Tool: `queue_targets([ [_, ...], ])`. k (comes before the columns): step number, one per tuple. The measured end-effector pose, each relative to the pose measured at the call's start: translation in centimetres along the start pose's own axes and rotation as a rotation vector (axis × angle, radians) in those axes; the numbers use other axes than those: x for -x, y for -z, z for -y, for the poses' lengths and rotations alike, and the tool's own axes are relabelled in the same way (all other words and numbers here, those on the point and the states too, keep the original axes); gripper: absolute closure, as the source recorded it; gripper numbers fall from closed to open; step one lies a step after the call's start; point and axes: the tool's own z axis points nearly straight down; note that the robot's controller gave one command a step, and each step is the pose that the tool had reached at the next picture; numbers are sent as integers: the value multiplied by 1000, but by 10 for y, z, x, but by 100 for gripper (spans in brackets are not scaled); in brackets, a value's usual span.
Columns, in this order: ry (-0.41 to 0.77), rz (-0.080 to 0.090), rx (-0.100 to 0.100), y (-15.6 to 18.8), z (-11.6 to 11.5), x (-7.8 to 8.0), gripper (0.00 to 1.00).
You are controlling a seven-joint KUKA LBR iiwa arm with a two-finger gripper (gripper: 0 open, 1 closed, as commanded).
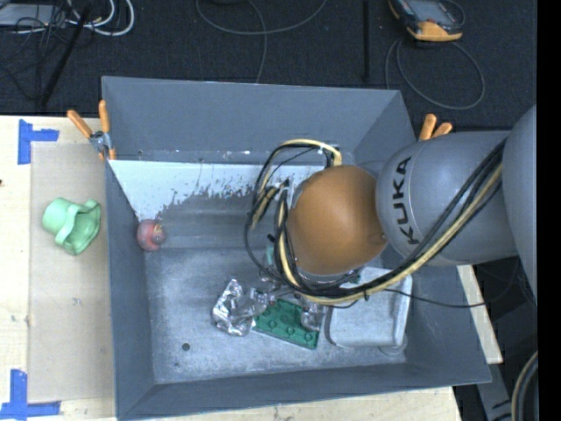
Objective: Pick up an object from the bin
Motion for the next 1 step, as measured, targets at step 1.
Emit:
queue_targets([
  [1,604,6,2,3,-11,13,100],
])
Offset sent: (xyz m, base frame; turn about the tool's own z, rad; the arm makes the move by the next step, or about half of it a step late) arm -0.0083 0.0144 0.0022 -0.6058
